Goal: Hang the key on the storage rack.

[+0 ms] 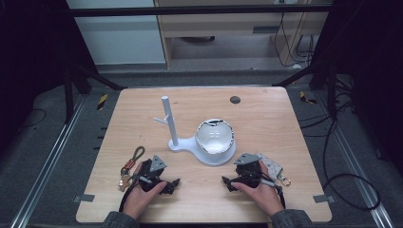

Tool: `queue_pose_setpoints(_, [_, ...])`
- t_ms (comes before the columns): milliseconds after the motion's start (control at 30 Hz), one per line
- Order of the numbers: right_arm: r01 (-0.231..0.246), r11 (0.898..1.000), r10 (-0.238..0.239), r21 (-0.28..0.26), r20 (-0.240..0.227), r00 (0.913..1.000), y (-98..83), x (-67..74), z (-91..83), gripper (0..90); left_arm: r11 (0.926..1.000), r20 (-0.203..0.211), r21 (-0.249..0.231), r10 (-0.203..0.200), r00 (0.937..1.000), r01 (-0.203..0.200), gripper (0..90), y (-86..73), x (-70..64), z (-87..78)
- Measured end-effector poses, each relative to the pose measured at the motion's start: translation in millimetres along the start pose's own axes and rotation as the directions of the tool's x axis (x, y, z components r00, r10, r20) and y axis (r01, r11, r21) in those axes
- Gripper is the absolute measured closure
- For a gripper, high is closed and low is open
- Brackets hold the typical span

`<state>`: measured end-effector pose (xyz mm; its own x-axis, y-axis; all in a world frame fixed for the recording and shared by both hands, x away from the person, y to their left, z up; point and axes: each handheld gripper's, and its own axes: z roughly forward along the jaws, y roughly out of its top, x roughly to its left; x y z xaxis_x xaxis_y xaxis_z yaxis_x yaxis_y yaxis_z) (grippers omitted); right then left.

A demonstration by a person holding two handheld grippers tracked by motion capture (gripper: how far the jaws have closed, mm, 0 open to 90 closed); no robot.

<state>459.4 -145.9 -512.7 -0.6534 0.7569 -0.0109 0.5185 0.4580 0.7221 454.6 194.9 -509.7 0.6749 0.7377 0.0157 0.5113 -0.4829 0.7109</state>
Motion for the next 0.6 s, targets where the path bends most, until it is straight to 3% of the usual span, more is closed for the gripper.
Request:
queue_pose_setpoints(133, [-0.001, 1.0, 0.001, 0.0, 0.001, 1.0, 0.0, 0.2, 0.0, 0.9, 0.9999, -0.005, -0.008, -0.01, 0.9999, 0.01, 2.3, -0.4, 1.5, -1.5])
queue_pose_setpoints(233, [0.001, 1.0, -0.001, -0.001, 0.007, 1.0, -2.1, 1.1, -1.7, 0.9, 0.9995, -0.006, 0.014, -0.028, 0.9996, 0.028, 4.2, 1.9, 5.9, -11.1])
queue_pose_setpoints(333, [-0.001, 1.0, 0.001, -0.004, 0.009, 1.0, -3.5, 2.0, -2.9, 0.9, 0.9983, -0.044, 0.058, 0.003, 0.999, -0.001, 4.6, 5.6, 10.4, -26.1])
queue_pose_setpoints(467, [-0.008, 1.0, 0.008, -0.002, 0.01, 0.9999, -4.2, 3.0, -4.1, 0.9, 0.9936, -0.068, 0.113, 0.015, 0.9976, -0.007, 4.2, 12.8, 23.1, -50.1])
queue_pose_setpoints(500, [-0.008, 1.0, 0.008, -0.002, 0.01, 0.9999, -4.1, 3.0, -4.1, 1.0, 0.9911, -0.088, 0.133, 0.02, 0.9959, -0.008, 3.7, 16.8, 32.5, -59.3])
queue_pose_setpoints(600, [-0.008, 1.0, 0.008, -0.002, 0.01, 0.9999, -4.2, 3.0, -4.1, 0.9, 0.9875, -0.109, 0.157, 0.026, 0.9937, -0.009, 4.0, 20.7, 44.0, -67.5])
